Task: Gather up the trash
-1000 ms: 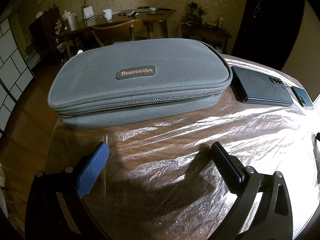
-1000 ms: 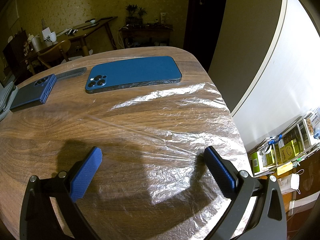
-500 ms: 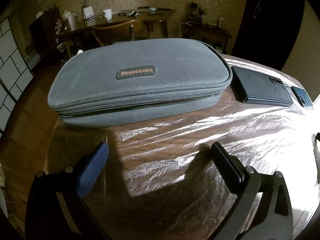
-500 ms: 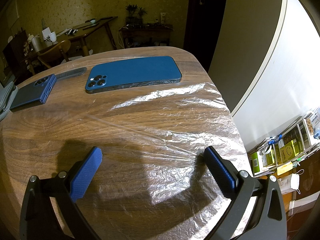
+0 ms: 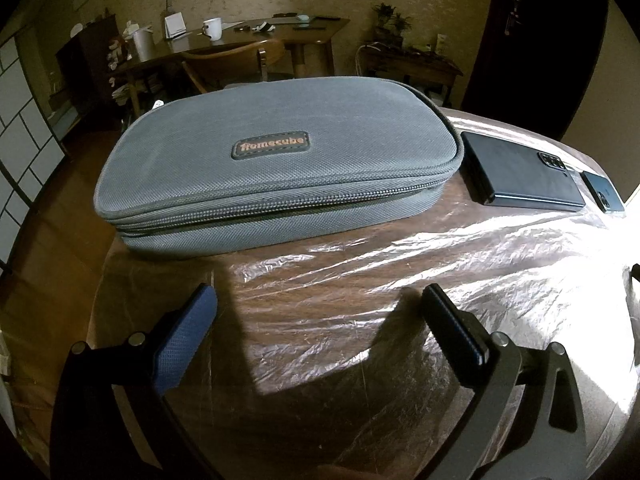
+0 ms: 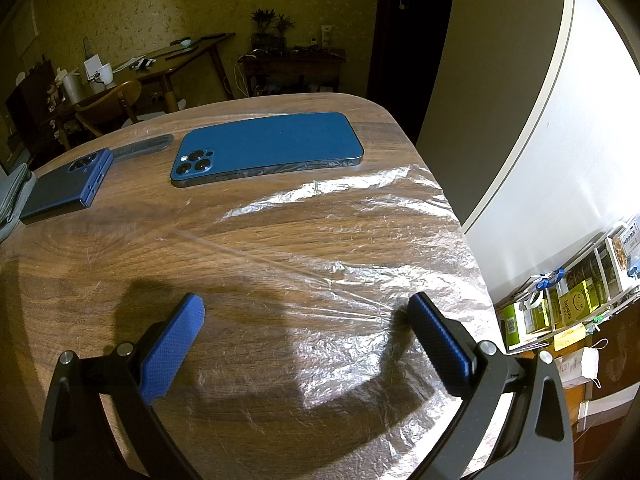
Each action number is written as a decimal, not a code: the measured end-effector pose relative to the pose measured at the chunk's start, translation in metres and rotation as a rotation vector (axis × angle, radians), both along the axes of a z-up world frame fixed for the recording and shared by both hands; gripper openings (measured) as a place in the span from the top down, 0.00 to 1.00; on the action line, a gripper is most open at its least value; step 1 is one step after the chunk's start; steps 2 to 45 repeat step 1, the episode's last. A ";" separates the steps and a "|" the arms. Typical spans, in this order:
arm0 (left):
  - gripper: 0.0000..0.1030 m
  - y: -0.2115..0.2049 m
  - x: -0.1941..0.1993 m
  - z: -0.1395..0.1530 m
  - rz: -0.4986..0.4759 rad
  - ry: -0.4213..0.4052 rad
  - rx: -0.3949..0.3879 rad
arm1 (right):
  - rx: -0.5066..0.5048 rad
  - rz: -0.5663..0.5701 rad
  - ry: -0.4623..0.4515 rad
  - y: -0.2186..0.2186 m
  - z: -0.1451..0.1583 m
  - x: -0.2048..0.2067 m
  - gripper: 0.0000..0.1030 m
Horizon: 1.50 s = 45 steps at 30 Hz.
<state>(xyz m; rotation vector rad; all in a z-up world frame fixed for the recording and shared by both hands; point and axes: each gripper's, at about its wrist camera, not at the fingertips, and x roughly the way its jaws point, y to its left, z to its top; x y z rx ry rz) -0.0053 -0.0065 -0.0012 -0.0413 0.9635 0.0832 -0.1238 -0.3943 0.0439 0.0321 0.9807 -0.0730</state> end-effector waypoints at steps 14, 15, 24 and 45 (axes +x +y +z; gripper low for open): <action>0.01 0.000 0.000 0.000 0.000 0.000 0.000 | 0.000 0.000 0.000 0.000 0.000 0.000 0.04; 0.01 0.000 0.000 0.000 0.000 0.000 0.000 | 0.000 0.000 0.000 0.000 0.000 0.000 0.04; 0.01 0.000 0.000 0.000 0.000 0.000 0.000 | 0.000 0.000 0.000 0.000 0.000 0.000 0.04; 0.01 0.000 0.000 0.000 0.000 0.000 0.000 | 0.000 0.000 0.000 0.000 0.000 0.000 0.04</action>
